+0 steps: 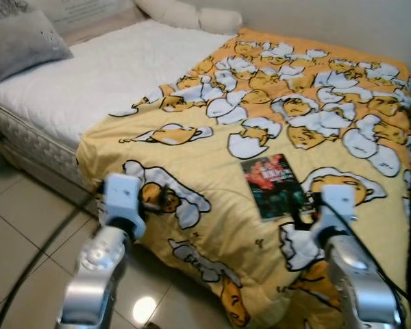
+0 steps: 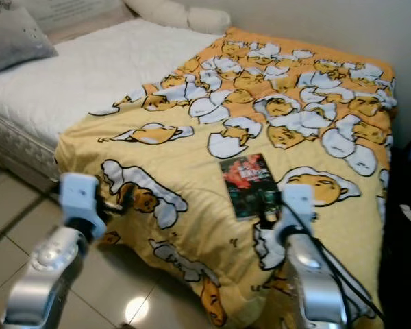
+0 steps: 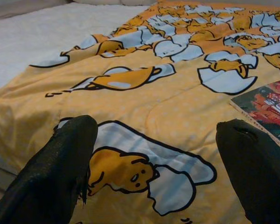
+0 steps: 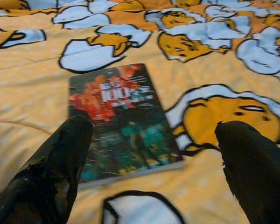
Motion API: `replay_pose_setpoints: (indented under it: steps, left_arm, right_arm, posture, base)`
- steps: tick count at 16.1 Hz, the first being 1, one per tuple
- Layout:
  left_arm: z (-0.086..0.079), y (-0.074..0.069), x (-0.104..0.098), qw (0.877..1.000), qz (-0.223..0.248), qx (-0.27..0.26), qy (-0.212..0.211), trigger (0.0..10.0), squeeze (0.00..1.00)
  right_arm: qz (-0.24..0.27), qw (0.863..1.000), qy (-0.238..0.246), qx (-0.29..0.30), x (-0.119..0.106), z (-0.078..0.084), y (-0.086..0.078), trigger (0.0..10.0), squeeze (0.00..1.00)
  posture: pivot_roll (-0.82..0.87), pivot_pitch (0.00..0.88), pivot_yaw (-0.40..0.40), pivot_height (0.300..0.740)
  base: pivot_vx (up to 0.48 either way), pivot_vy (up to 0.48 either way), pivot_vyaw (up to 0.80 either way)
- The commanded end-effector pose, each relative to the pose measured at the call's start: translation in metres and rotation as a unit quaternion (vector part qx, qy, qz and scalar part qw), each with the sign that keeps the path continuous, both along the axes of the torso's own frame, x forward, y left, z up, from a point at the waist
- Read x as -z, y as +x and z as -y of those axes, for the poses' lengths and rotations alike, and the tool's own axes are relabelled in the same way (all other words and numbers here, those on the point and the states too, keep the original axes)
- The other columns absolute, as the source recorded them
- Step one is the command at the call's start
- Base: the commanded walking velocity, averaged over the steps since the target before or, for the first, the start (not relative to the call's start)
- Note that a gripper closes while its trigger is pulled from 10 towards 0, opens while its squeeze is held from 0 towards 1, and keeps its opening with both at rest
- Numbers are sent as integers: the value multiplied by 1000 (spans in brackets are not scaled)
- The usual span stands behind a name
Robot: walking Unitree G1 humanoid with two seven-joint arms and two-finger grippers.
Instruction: Clean up the room
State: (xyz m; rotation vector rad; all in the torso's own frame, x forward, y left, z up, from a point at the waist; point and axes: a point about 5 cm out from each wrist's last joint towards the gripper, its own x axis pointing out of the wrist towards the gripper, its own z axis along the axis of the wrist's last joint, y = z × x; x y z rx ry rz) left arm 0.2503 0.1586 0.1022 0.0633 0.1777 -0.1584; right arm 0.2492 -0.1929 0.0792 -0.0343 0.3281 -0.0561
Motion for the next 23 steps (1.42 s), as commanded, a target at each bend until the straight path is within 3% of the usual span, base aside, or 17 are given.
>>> replay_pose_setpoints:
  steps: [1, 5, 8, 12, 16, 23]
  left_arm:
    - [-4, 1, -5, 1000, 10, -8, 8, 10000, 1000]
    - [-2, 0, -7, 1000, 7, -18, -4, 10000, 1000]
    - [1, 1, -7, 1000, 10, -12, -6, 10000, 961]
    - [-1, 2, -8, 1000, 7, -3, -12, 10000, 992]
    - [0, 2, -9, 1000, 8, 3, -15, 10000, 1000]
    - [-6, 1, -12, 1000, 9, 5, -17, 10000, 1000]
  right_arm:
    - [-4, 1000, 7, -1, 1, -3, -1, 10000, 0]
    - [-10, 1000, 6, -10, 1, -9, -3, 10000, 0]
    - [-19, 1000, 7, -1, 6, -4, -6, 10000, 0]
    - [-11, 1000, 10, -17, 1, -15, 0, 10000, 0]
    - [-13, 1000, 12, -19, 5, -15, 1, 10000, 0]
    - [-16, 999, 20, -27, 6, -20, 9, 10000, 0]
  posture:
    - [-27, 0, -16, 740]
    - [-38, 0, -12, 740]
    - [-21, 0, -19, 740]
    - [-32, 0, -17, 740]
    - [-14, 0, -20, 740]
    - [-9, 0, -9, 740]
  base:
    - [0, -296, 0]
    - [0, -147, 0]
    - [0, 0, 0]
    - [0, 0, 0]
    - [0, 0, 0]
    - [309, 0, -216]
